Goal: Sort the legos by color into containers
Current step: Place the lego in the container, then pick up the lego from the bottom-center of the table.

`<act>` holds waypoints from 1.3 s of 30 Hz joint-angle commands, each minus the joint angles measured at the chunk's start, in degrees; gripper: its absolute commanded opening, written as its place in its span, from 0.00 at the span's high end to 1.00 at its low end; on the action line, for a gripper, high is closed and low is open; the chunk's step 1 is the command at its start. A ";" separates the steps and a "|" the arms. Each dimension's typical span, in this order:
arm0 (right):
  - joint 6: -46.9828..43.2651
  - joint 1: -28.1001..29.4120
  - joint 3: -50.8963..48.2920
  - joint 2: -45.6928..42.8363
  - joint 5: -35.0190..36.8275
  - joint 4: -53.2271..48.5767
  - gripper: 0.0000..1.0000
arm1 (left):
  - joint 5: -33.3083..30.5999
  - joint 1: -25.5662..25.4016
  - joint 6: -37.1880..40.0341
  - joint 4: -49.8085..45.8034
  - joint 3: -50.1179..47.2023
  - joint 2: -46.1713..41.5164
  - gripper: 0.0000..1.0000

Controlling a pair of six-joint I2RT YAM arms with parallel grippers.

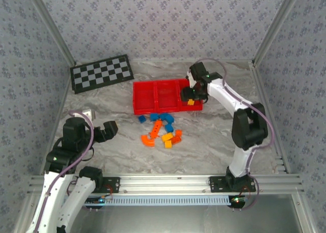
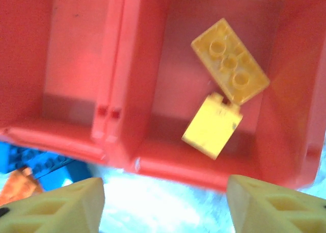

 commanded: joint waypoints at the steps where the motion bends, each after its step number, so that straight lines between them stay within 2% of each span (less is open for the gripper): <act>1: 5.13 2.40 -5.86 -7.81 1.56 0.50 0.26 | 0.98 -0.46 0.35 0.73 -0.11 0.40 0.00; 5: 11.20 6.03 -14.12 -16.10 2.51 1.15 0.16 | 1.42 -0.47 0.43 0.81 -0.10 0.43 0.00; 12: 23.79 15.37 -25.84 -24.83 0.45 2.74 0.09 | 1.87 -0.46 0.39 0.99 -0.27 0.43 0.00; 14: 27.09 19.50 -27.96 -25.77 0.42 2.69 0.00 | 2.02 -0.50 0.36 0.99 -0.27 0.67 0.00; 18: 33.78 27.71 -29.82 -25.70 2.70 3.17 0.00 | 2.26 -0.46 0.44 0.99 -0.23 1.12 0.00; 23: 40.02 35.09 -31.96 -22.37 2.71 10.42 0.03 | 2.61 -0.53 0.44 1.02 -0.20 1.57 0.00; 31: 41.67 38.59 -30.67 -13.00 0.32 15.94 0.11 | 2.83 -0.81 0.46 1.01 -0.21 1.13 0.00; 39: 39.72 38.77 -27.02 -8.00 1.16 13.01 0.14 | 2.41 -1.69 0.44 0.81 -0.19 1.12 0.00</act>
